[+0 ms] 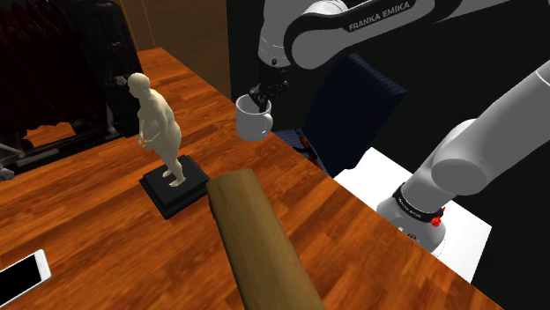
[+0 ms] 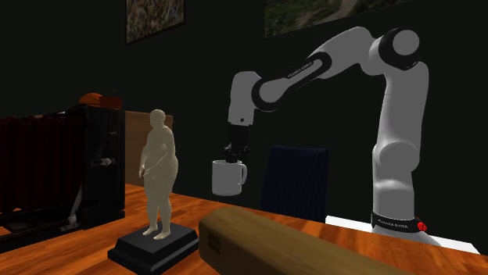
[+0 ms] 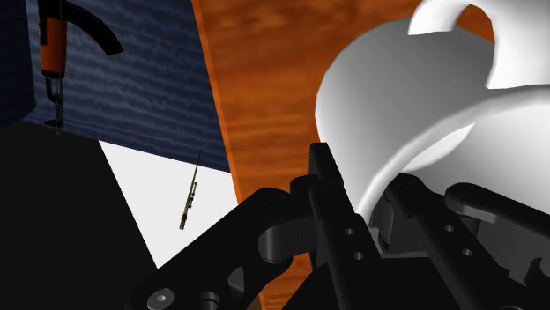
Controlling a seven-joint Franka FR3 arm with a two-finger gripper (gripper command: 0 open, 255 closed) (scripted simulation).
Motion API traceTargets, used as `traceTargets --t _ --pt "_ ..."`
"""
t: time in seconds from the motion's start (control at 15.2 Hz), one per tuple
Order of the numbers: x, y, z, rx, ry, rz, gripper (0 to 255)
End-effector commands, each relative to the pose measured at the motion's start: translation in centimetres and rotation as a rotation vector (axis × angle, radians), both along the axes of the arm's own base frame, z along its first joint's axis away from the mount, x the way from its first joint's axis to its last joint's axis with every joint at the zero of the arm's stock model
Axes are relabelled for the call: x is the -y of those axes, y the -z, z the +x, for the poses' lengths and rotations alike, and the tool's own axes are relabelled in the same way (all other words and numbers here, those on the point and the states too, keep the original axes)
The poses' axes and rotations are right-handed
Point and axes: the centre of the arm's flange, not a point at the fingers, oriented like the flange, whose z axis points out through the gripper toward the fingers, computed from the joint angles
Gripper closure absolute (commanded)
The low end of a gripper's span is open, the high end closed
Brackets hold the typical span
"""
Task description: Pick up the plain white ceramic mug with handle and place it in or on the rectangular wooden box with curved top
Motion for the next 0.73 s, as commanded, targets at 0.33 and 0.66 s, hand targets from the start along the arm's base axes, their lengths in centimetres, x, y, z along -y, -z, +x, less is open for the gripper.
traceTargets --t 0.33,0.66 --pt "-0.1 -3.8 0.0 0.0 0.0 0.0 255" --pt "-0.1 -6.4 0.0 0.0 0.0 0.0 255"
